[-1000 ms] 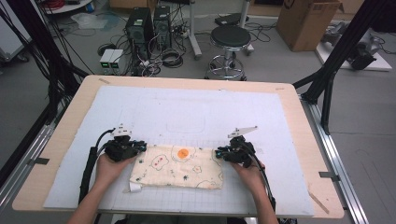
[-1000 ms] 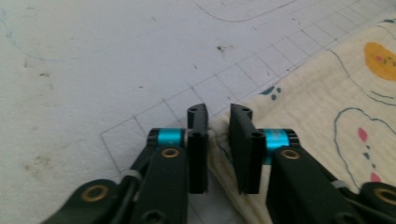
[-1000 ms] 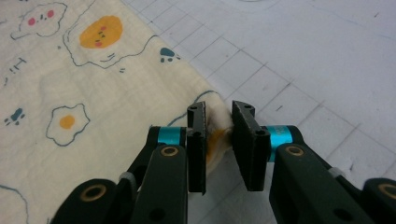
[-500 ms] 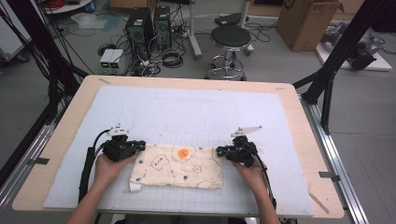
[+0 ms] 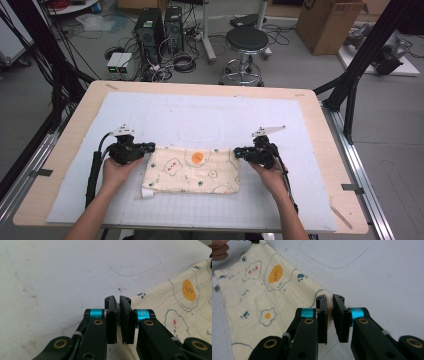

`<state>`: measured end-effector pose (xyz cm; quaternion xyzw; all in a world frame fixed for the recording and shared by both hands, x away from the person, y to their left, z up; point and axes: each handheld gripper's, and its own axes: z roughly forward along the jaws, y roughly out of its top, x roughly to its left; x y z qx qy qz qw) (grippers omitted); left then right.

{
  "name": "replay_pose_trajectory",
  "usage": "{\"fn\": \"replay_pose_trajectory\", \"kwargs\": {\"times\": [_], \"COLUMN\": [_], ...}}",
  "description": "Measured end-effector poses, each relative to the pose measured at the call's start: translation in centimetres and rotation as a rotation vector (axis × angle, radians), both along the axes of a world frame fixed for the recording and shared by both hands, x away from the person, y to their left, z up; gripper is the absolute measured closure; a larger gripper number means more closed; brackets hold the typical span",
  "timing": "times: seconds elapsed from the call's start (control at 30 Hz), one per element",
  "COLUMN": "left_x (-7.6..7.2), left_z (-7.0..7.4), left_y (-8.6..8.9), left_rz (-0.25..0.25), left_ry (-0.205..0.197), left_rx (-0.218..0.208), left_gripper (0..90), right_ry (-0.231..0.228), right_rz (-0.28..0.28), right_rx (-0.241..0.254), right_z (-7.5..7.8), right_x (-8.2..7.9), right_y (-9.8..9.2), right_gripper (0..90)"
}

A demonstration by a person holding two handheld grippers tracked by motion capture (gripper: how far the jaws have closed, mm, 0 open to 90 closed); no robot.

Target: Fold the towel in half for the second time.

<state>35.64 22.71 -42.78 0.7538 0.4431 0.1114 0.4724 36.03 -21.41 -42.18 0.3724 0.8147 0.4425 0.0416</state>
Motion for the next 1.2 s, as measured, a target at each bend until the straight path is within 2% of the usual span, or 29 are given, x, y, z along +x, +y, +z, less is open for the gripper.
{"fn": "replay_pose_trajectory", "kwargs": {"times": [0.1,0.23,0.37,0.43,0.5,0.53,0.6,0.7,0.8,0.87,1.0,1.2], "left_x": [0.8,1.9,2.8,3.3,3.8,4.0,4.2,4.6,4.7,4.7,4.5,4.3], "left_z": [0.7,1.4,1.8,2.0,2.0,1.9,1.6,1.0,0.6,0.7,0.9,1.0], "left_y": [-0.1,-0.3,-0.4,-0.3,-0.1,0.0,0.1,-0.1,0.0,0.0,0.0,0.0], "left_rz": [0.004,0.014,0.027,0.035,0.048,0.061,0.076,0.077,0.08,0.076,0.064,0.057], "left_ry": [-0.008,-0.012,-0.021,-0.013,-0.008,-0.002,0.006,0.026,0.039,0.036,0.019,0.012], "left_rx": [0.01,0.008,0.014,0.009,-0.014,-0.042,-0.047,-0.021,-0.029,-0.033,-0.029,-0.019], "left_gripper": [84.5,84.5,84.4,84.4,84.4,84.4,84.4,84.4,84.4,84.4,84.4,84.4], "right_ry": [-0.001,0.014,0.015,0.006,0.016,0.013,0.021,0.042,0.061,0.073,0.068,0.07], "right_rz": [-0.016,-0.038,-0.055,-0.06,-0.076,-0.085,-0.101,-0.117,-0.123,-0.128,-0.124,-0.111], "right_rx": [0.007,0.043,0.04,0.034,0.051,0.067,0.075,0.077,0.097,0.108,0.119,0.116], "right_z": [0.6,0.9,1.3,1.5,1.6,1.6,1.3,0.6,0.0,-0.1,0.0,0.4], "right_x": [0.6,1.6,2.6,3.2,3.8,4.0,4.4,4.8,5.2,5.3,5.2,4.7], "right_y": [0.0,-0.4,-0.3,-0.2,-0.1,-0.2,-0.2,-0.1,-0.2,-0.2,-0.3,-0.2], "right_gripper": [82.9,82.9,82.9,83.0,82.9,83.0,82.9,83.0,83.0,83.0,83.0,83.0]}}
